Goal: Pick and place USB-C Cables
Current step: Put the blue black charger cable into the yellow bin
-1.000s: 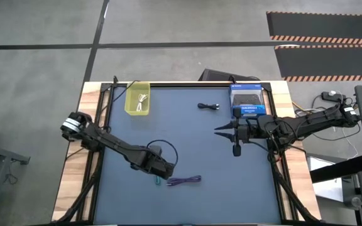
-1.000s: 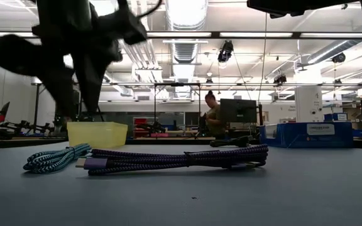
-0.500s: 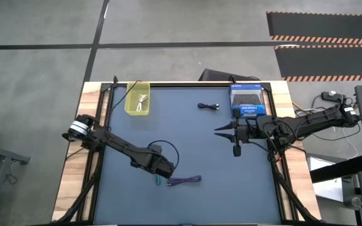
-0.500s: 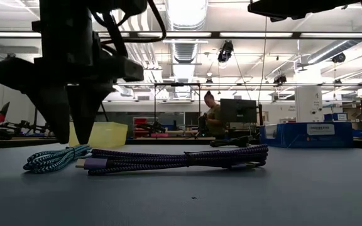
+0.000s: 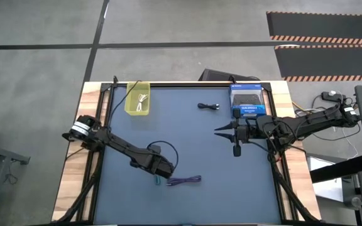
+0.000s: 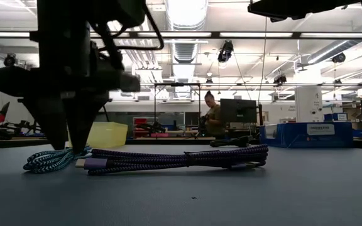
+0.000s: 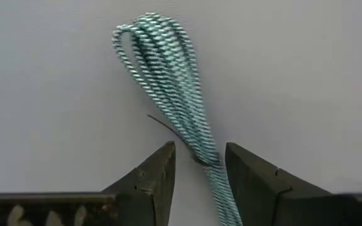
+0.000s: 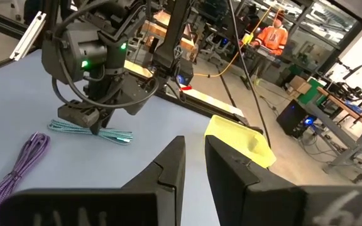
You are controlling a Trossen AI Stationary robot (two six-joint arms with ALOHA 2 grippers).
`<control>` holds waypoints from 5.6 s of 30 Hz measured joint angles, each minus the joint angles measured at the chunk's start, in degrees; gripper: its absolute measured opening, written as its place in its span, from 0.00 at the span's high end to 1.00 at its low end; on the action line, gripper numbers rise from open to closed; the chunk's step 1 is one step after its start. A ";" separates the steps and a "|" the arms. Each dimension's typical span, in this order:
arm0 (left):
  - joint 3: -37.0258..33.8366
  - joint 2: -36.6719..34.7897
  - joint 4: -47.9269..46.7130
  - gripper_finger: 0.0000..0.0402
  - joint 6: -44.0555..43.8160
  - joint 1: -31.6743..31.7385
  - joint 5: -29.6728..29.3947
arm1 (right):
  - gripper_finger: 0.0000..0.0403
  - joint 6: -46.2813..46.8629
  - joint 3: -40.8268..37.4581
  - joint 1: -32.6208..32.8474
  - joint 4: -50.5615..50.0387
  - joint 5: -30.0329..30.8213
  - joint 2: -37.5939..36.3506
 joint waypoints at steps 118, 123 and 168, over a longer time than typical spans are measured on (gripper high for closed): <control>-2.78 -25.29 36.03 0.94 95.54 31.68 -22.35 | 0.56 10.18 2.59 -0.26 -3.81 -1.39 0.30; -2.78 -25.29 31.78 0.94 93.85 37.61 -22.32 | 0.56 11.43 2.58 -0.24 -3.99 -1.41 -0.15; -2.16 -24.52 -6.71 0.94 71.71 63.79 -5.20 | 0.56 11.41 2.56 -0.24 -5.42 1.93 -0.02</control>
